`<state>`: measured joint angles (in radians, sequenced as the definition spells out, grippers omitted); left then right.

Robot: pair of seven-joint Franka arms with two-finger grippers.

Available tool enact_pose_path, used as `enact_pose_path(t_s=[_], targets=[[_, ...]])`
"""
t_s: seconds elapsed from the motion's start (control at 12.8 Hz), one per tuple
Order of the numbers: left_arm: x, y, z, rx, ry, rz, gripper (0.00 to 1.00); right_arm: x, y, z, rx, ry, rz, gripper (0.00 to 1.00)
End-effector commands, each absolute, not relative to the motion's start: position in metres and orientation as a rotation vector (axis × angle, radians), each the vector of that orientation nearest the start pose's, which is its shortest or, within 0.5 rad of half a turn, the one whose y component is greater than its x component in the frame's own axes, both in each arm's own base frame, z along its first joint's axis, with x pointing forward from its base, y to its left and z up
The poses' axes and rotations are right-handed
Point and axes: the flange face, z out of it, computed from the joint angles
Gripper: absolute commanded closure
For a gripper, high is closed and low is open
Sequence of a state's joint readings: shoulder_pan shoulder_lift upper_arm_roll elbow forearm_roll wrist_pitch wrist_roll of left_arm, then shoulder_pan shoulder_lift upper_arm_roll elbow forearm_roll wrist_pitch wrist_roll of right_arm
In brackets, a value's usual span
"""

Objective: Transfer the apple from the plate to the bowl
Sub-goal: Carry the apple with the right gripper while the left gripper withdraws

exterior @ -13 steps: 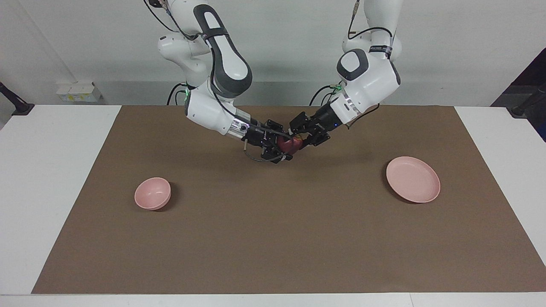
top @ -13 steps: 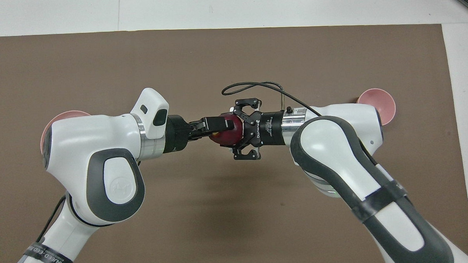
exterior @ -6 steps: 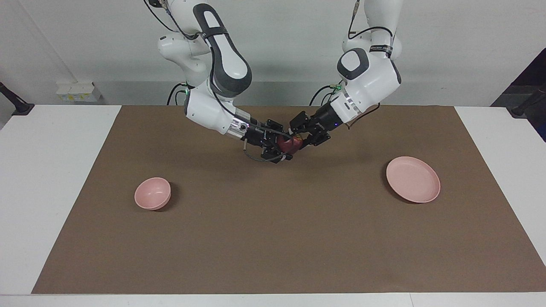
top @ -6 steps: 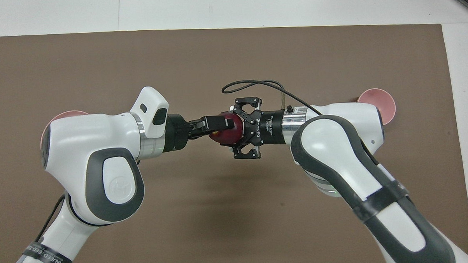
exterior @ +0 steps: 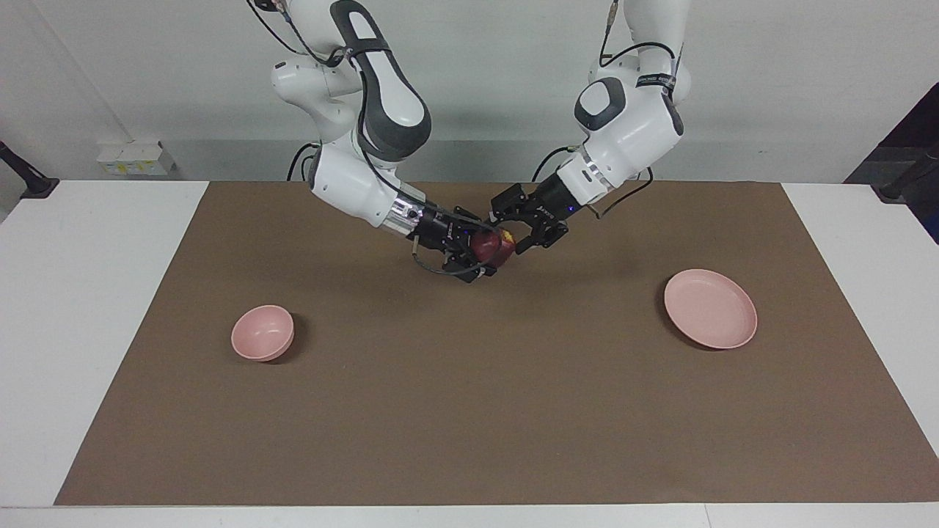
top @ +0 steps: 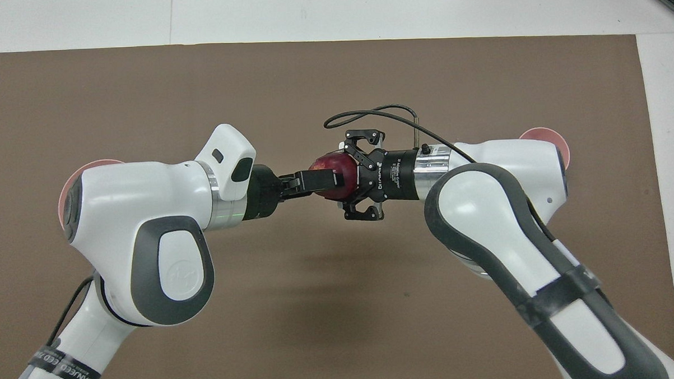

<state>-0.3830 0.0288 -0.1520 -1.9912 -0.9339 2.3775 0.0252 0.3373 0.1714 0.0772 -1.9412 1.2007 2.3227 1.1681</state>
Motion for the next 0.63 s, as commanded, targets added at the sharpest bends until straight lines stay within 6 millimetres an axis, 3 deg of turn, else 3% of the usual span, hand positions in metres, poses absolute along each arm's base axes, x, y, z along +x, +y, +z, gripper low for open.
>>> enact_pose_path(t_s=[0.0,0.24,0.39,0.55], targets=[[0.517,-0.288,0.495,2.392,0.000,0.165,0.00,0.567,0.240,0.444,-1.668,1.600,0.603,1.00],[0.533,-0.234,0.489,2.582,-0.108,0.175,0.00,0.571,0.210,0.448,-1.857,1.656,0.489,1.00],[0.541,-0.200,0.483,2.725,-0.181,0.174,0.00,0.573,0.156,0.457,-2.070,1.686,0.452,1.00],[0.549,-0.167,0.478,2.870,-0.247,0.192,0.00,0.576,0.110,0.458,-2.167,1.731,0.389,1.00]])
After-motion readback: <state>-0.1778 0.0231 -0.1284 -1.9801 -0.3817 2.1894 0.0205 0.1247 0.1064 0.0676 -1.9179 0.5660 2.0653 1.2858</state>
